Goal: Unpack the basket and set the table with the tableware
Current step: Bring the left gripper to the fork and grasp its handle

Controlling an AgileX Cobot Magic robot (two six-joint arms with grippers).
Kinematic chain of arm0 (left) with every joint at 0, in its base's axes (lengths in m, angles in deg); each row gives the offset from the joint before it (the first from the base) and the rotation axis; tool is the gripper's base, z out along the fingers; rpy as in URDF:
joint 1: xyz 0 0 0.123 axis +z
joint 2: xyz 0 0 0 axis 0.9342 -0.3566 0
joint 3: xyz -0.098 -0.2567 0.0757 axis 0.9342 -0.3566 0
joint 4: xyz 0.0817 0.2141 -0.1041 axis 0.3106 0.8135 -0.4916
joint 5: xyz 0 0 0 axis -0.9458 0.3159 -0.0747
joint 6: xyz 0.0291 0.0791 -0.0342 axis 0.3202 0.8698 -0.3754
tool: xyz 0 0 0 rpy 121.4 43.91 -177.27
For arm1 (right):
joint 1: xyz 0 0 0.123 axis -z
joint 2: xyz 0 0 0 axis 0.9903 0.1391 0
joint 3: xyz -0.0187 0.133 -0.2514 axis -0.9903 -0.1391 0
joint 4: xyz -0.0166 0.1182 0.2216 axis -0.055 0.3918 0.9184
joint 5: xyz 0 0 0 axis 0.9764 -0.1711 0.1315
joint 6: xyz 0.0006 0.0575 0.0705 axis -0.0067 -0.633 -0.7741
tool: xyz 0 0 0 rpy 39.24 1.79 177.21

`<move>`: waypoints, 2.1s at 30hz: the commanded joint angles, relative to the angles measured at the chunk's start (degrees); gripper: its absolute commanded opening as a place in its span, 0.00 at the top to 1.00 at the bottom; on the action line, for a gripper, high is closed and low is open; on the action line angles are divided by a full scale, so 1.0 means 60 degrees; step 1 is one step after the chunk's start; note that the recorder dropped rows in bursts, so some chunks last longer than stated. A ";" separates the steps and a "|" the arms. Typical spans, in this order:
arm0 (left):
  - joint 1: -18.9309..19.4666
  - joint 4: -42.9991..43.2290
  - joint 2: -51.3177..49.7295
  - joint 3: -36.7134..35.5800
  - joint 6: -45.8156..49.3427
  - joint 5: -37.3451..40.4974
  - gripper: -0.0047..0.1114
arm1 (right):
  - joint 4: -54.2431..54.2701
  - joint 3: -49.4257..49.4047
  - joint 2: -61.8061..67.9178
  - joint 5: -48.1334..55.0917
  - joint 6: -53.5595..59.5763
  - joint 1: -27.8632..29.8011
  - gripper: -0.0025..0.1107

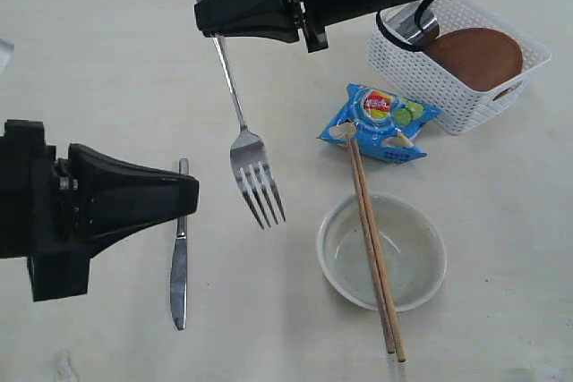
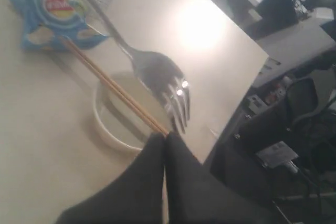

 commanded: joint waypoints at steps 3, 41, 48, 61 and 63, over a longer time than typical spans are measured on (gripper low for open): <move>0.1719 0.0135 -0.1560 0.0344 0.0586 -0.2731 0.96 | -0.0093 0.0042 -0.0031 0.0107 0.0143 0.0028 0.98; 0.4886 -0.4303 -0.5448 0.0359 0.4393 -0.6119 0.60 | 0.0332 0.0024 0.0473 -0.0958 -0.0450 0.0344 0.98; 0.4886 -0.4303 -0.5448 0.0359 0.4393 -0.6119 0.60 | 0.1650 0.0024 0.1090 -0.0696 0.0193 -0.0263 0.98; 0.4886 -0.4257 -0.5465 0.0359 0.4393 -0.6119 0.60 | 0.2284 0.0024 0.1241 -0.0417 0.0506 -0.0743 0.98; 0.4711 -0.4257 -0.5463 0.0359 0.4393 -0.6119 0.60 | 0.2284 0.0024 0.1241 -0.0417 0.0506 -0.0743 0.98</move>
